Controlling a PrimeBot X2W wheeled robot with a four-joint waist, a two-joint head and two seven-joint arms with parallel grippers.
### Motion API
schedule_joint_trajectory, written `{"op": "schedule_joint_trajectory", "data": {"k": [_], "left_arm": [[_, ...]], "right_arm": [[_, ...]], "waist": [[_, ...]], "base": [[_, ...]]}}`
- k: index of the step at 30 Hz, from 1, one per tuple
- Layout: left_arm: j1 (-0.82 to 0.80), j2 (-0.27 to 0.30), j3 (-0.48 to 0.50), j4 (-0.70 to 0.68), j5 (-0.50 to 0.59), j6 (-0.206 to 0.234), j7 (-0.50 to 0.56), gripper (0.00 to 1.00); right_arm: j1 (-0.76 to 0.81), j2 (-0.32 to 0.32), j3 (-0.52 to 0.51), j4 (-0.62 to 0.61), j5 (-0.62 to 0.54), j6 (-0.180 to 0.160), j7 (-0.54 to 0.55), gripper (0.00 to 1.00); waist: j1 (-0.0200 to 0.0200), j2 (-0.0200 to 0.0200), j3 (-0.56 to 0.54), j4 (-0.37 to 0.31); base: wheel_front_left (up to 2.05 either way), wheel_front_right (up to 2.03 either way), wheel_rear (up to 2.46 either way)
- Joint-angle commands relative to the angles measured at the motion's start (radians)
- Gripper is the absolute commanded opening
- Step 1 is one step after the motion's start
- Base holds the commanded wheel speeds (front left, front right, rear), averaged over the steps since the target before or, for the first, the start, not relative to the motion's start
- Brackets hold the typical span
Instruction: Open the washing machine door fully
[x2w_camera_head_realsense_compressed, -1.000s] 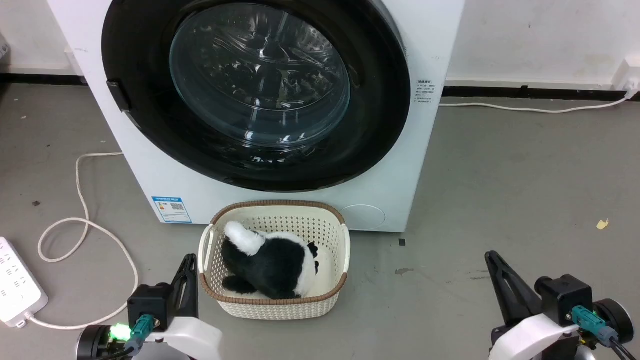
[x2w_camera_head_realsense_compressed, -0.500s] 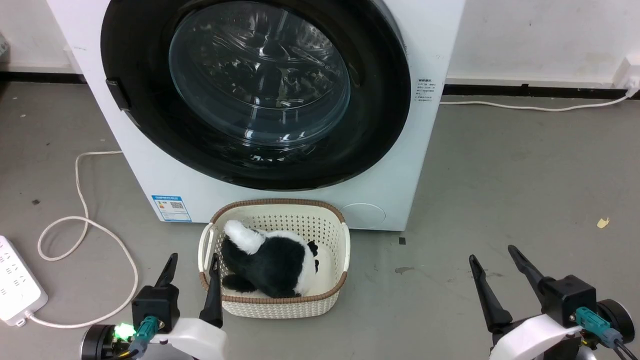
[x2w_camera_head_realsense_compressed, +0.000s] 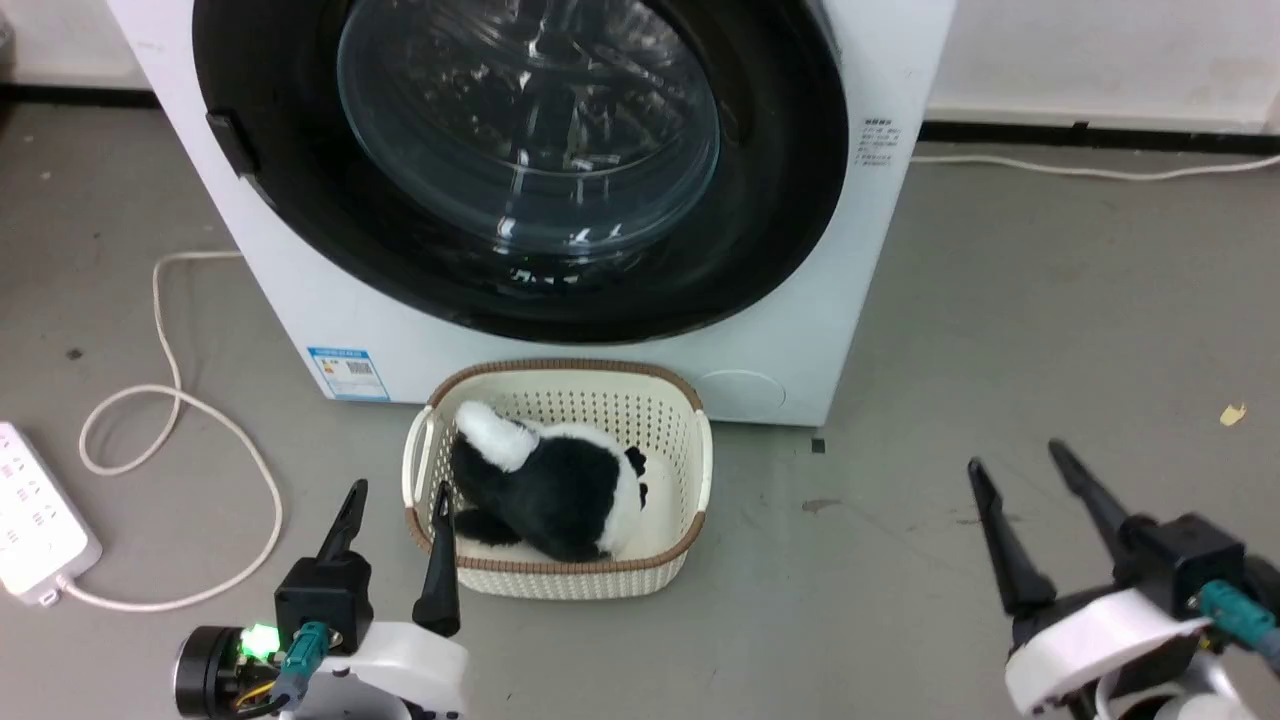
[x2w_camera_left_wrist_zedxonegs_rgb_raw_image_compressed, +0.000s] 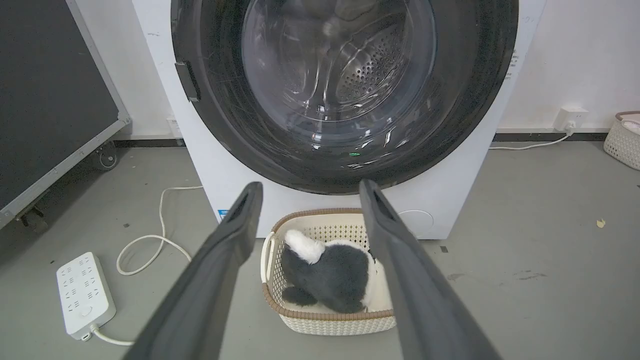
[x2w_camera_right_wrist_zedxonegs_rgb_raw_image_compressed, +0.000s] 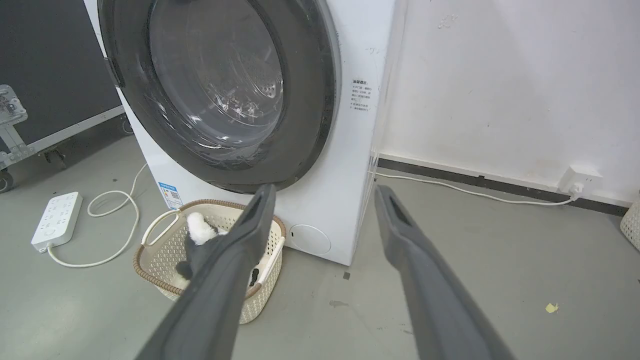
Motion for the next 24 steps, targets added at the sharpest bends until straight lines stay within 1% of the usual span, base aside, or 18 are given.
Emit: {"op": "schedule_joint_trajectory", "data": {"k": [1, 15, 16, 17, 18, 24], "left_arm": [[-0.024, 0.001, -0.006, -0.009, 0.0, 0.01, -0.014, 1.0], [-0.063, 0.001, -0.044, -0.022, -0.004, 0.041, -0.043, 1.0], [-0.066, 0.001, -0.047, -0.023, -0.005, 0.043, -0.046, 1.0], [-0.069, 0.001, -0.05, -0.023, -0.005, 0.044, -0.048, 1.0], [-0.073, 0.001, -0.053, -0.023, -0.005, 0.046, -0.05, 1.0], [-0.091, 0.001, -0.07, -0.028, -0.007, 0.059, -0.062, 1.0]], "right_arm": [[-0.04, -0.025, 0.004, -0.003, 0.018, 0.0, -0.014, 1.0], [-0.209, -0.102, 0.015, 0.002, 0.108, -0.001, -0.011, 1.0], [-0.226, -0.106, 0.016, 0.002, 0.114, -0.001, -0.008, 0.91], [-0.243, -0.109, 0.017, 0.004, 0.122, -0.001, -0.005, 0.35], [-0.259, -0.112, 0.017, 0.005, 0.129, -0.001, -0.003, 0.0], [-0.337, -0.118, 0.01, 0.035, 0.196, -0.001, 0.023, 0.0]], "waist": [[0.0, -0.0001, 0.02, 0.009], [0.0, -0.0001, 0.094, 0.038], [0.0, -0.0001, 0.099, 0.04], [0.0, -0.0001, 0.104, 0.042], [0.0, -0.0001, 0.108, 0.044], [0.0, -0.0001, 0.135, 0.057]], "base": [[0.0, 0.0, 0.0], [0.0, 0.0, 0.0], [0.0, 0.0, 0.0], [0.0, 0.0, 0.0], [0.0, 0.0, 0.0], [0.0, 0.0, 0.0]]}}
